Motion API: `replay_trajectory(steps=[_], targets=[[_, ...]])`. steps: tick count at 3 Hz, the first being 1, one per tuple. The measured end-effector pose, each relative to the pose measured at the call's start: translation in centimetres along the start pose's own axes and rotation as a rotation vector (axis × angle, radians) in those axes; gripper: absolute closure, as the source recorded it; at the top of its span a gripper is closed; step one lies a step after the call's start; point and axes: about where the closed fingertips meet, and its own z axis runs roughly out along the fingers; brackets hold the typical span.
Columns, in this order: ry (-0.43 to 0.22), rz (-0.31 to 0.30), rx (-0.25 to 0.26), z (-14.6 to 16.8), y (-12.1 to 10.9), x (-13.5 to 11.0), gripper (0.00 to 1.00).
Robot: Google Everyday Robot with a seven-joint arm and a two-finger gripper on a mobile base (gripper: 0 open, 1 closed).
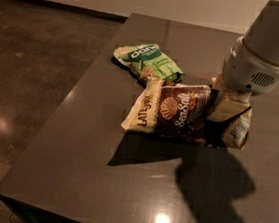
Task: Pick brown chip bag
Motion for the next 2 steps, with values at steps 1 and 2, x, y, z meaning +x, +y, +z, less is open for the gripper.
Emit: replay_trajectory(steps=[1, 2], targets=[[-0.096, -0.030, 0.001, -3.3, -1.3, -1.5, 1.00], [-0.203, -0.058, 0.042, -6.5, -3.3, -3.3, 1.00]])
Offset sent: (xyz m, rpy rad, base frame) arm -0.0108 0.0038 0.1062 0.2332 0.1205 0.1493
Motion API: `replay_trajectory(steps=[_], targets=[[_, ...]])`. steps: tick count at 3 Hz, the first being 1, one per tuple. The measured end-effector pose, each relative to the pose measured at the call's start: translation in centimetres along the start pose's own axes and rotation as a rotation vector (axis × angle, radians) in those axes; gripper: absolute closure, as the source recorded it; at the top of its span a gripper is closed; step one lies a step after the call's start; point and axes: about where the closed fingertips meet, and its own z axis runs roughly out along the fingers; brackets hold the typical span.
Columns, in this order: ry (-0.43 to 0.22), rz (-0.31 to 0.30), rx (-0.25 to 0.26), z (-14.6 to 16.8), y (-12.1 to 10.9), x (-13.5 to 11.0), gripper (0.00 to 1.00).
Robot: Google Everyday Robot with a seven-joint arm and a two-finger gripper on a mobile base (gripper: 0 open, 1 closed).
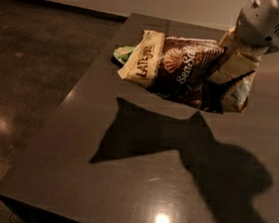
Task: Pick brown chip bag
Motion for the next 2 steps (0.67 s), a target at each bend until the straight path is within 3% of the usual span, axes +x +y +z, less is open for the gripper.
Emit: replay_trajectory(steps=[1, 2], targets=[[-0.077, -0.028, 0.034, -2.08, -1.14, -1.74, 1.00], [-0.096, -0.031, 0.075, -2.32, -2.13, -2.39, 1.00]])
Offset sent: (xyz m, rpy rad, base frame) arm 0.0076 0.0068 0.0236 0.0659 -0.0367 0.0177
